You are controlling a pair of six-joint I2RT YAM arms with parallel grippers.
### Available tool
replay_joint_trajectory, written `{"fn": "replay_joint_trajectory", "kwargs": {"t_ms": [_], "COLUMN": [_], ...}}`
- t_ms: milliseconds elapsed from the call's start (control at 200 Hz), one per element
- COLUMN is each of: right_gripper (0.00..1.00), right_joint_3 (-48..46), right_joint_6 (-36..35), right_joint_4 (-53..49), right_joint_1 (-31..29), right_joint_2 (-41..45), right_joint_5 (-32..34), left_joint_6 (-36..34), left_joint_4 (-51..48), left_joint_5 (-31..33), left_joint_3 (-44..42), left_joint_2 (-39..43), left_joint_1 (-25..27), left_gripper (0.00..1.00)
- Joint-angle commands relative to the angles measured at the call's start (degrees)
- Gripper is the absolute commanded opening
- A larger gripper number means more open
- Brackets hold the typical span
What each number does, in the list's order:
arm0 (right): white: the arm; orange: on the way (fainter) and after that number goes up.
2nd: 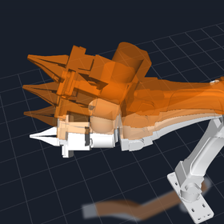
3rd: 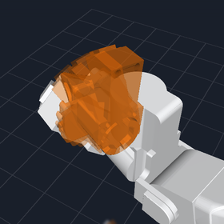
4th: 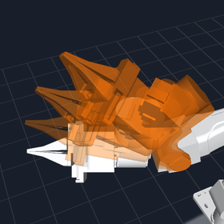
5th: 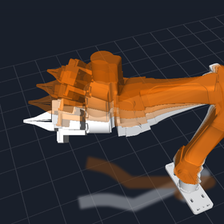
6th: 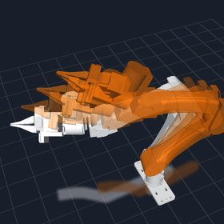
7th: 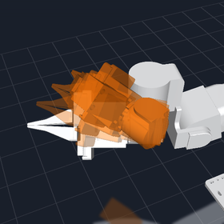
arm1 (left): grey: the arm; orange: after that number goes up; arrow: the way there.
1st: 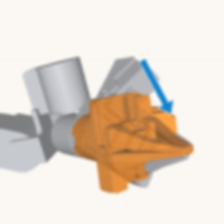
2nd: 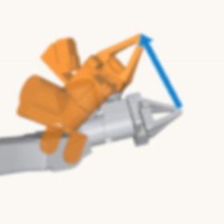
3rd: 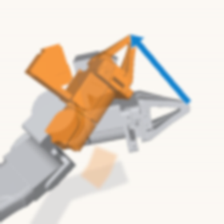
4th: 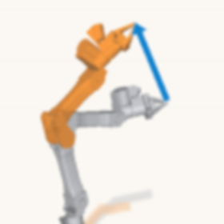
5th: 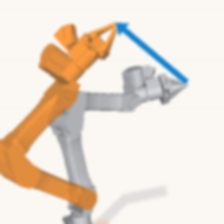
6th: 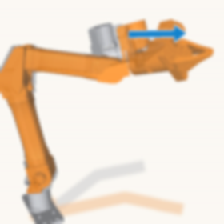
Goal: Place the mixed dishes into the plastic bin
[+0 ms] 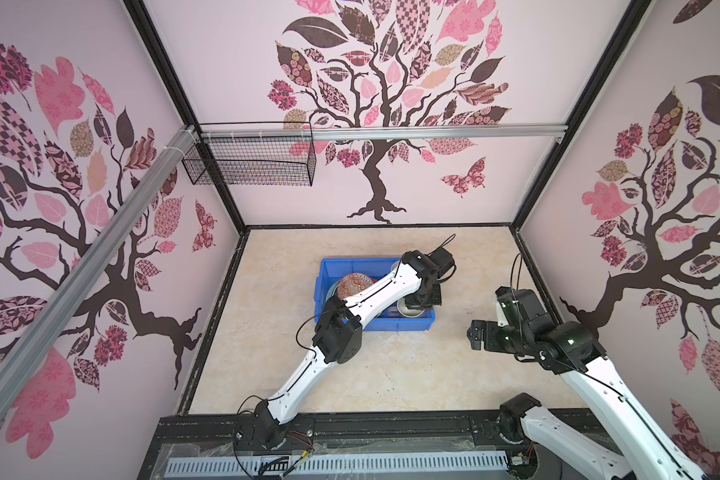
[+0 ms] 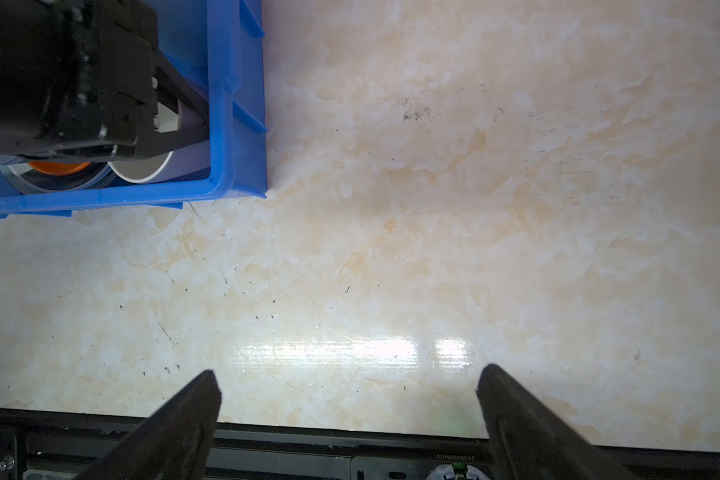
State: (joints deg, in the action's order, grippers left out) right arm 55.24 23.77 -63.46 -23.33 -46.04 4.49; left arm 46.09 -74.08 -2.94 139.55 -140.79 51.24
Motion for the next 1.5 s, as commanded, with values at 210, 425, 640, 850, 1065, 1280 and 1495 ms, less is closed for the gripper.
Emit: {"fn": "replay_joint_trajectory", "kwargs": {"t_ms": [210,425,640,850,1065,1280,1495], "right_gripper": [1.0,1.0,1.0,1.0,1.0,0.99,1.0], "right_joint_3": [2.25,2.42,2.42,2.07,3.02,5.09,7.95], "right_joint_6": [0.08,0.83,1.76,2.31,2.71,1.04,-0.22], "right_joint_4": [-1.64,-2.06,-2.38,-1.69,0.81,6.37,14.11], "right_joint_1": [0.05,0.12,0.09,0.05,0.05,0.06,0.13], "right_joint_2": [0.43,-0.01,-0.28,-0.72,-3.53,-9.48,-17.31], "right_joint_5": [1.06,2.0,2.21,2.43,1.37,0.85,3.97], "left_joint_6": [-1.94,-2.75,-4.28,-6.21,-8.12,-15.92,-24.96], "left_joint_4": [-0.13,0.11,-0.45,1.19,8.81,8.77,18.03], "left_joint_5": [-0.11,-0.51,0.13,0.79,-4.69,3.86,20.05], "left_joint_3": [3.21,3.22,3.27,3.8,3.91,-6.9,-43.33], "left_joint_2": [-0.55,-0.34,1.81,7.76,17.77,33.3,59.78], "left_joint_1": [0.0,-0.25,-0.61,-0.88,-2.02,-8.7,-27.83], "left_gripper": [0.19,0.27,0.45,0.83,0.98,0.98,0.99]}}
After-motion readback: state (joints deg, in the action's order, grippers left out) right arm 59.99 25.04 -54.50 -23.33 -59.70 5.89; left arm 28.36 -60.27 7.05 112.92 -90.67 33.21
